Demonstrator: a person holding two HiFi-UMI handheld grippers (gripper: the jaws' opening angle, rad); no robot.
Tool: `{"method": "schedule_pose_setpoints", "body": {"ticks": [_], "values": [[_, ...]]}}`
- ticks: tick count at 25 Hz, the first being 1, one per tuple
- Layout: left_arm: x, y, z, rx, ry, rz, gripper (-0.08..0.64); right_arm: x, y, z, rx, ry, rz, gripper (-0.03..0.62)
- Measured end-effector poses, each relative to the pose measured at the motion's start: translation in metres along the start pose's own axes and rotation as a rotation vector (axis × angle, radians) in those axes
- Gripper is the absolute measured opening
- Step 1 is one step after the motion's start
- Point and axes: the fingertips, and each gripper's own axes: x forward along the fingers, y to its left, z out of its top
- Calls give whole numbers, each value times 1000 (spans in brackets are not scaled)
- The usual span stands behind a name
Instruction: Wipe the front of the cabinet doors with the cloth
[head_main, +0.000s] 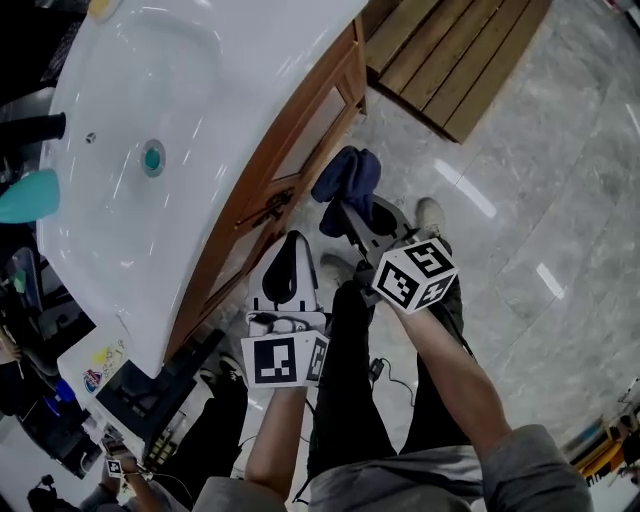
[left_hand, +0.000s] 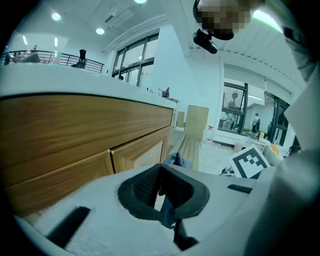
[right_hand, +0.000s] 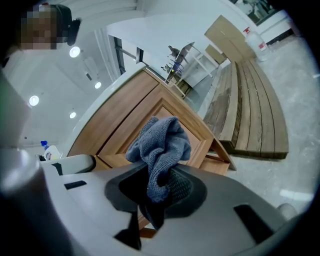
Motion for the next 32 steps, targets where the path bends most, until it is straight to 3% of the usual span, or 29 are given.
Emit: {"method": "schedule_pose_setpoints", "body": {"ticks": [19,32], "values": [[-33,-47,132,-1,-66,-38,8,-75,108,130,-186,-35,31,75],[-69,-42,199,-19,-116,-21,8,-97,192,180,-324,-34,96,75]]}}
